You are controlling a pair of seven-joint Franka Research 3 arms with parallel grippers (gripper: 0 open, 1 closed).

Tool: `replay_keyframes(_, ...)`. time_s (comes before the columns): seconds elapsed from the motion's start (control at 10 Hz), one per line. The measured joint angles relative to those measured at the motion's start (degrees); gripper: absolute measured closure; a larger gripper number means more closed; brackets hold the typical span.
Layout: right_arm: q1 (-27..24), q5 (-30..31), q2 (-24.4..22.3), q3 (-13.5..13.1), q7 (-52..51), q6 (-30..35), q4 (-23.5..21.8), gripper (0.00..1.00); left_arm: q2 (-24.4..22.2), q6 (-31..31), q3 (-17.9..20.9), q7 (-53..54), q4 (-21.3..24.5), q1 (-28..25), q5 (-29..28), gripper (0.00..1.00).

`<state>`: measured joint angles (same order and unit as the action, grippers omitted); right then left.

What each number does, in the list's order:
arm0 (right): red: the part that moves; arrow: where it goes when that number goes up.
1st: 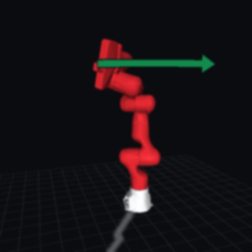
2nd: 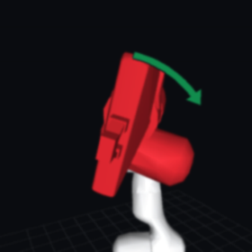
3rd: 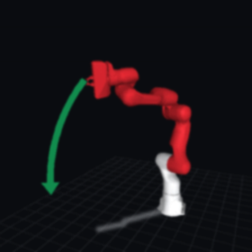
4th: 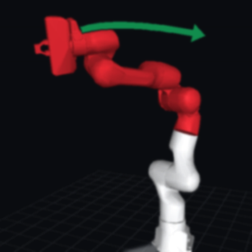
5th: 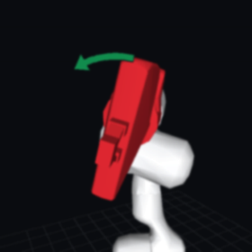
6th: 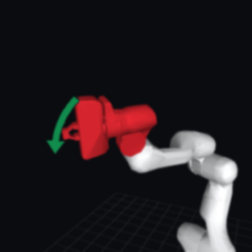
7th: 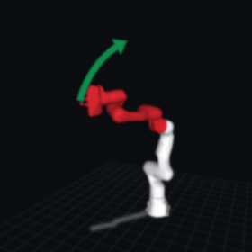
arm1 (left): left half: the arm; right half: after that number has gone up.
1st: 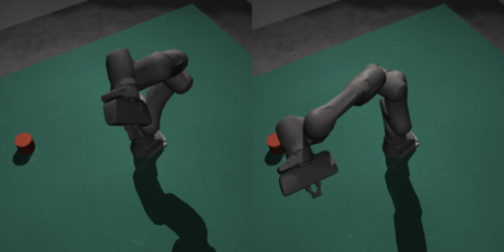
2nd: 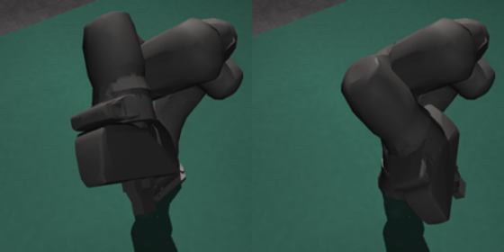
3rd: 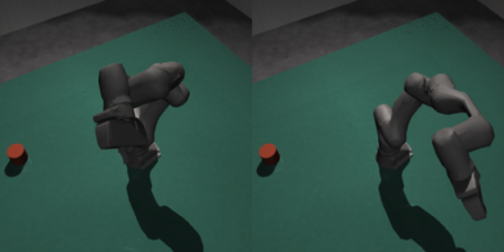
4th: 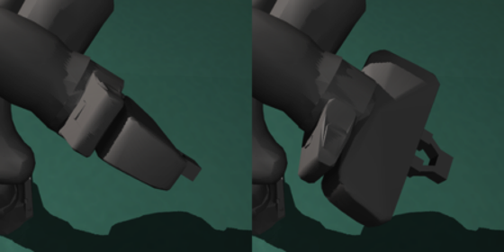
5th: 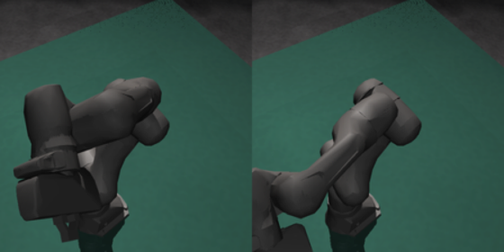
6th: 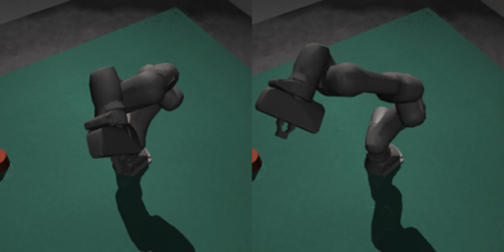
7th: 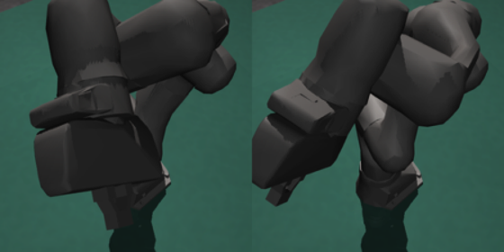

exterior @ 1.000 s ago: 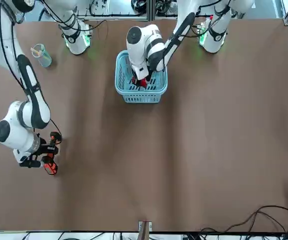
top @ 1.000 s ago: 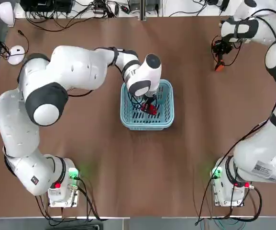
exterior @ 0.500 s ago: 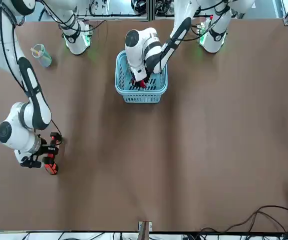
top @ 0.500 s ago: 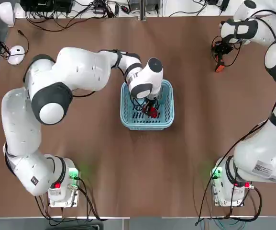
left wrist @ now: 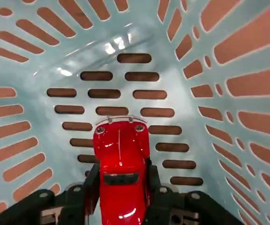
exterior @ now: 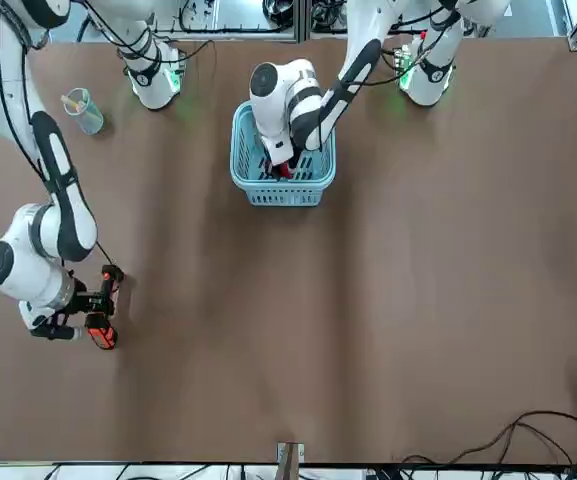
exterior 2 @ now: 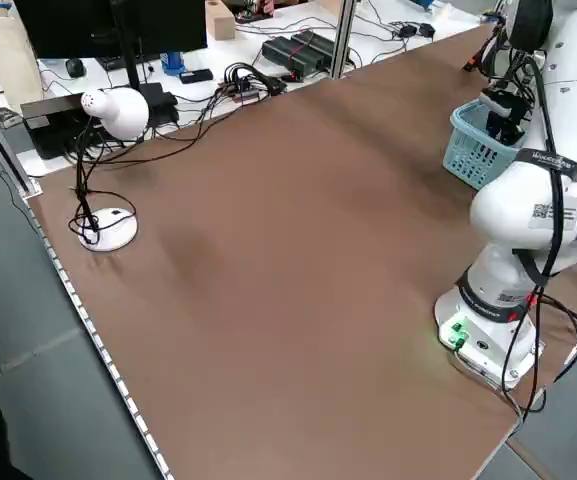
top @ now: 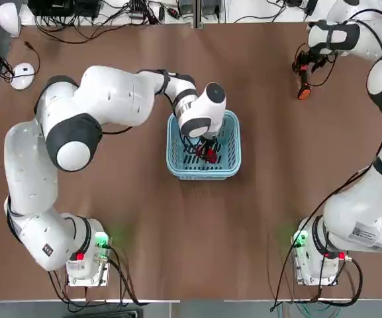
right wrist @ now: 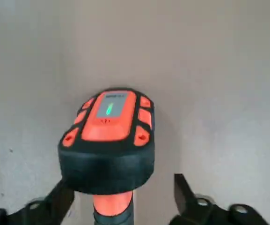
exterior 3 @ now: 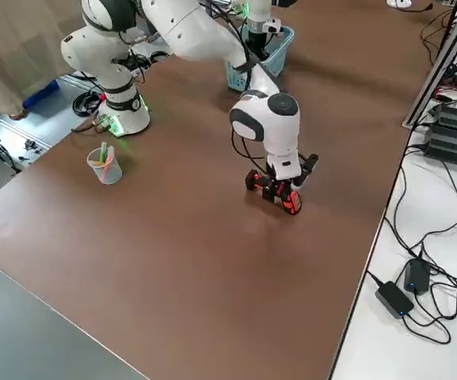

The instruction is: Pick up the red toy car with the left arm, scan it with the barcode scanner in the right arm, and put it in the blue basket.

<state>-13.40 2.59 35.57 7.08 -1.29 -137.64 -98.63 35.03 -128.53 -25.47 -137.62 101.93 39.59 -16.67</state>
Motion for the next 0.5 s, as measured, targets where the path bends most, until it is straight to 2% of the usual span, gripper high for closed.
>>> replay_keyframes(0.3, 0.2, 0.0, -6.8, 0.1, 0.0, 3.4, 2.1, 0.00, 0.0, 0.0, 0.0, 0.0, -0.1, 0.0, 0.0, 0.56)
replay_keyframes(0.5, 0.7, 0.0, -12.7, 0.4, 0.0, 14.0, 5.2, 0.00, 0.0, 0.0, 0.0, 0.0, -0.1, 0.0, 0.0, 0.56)
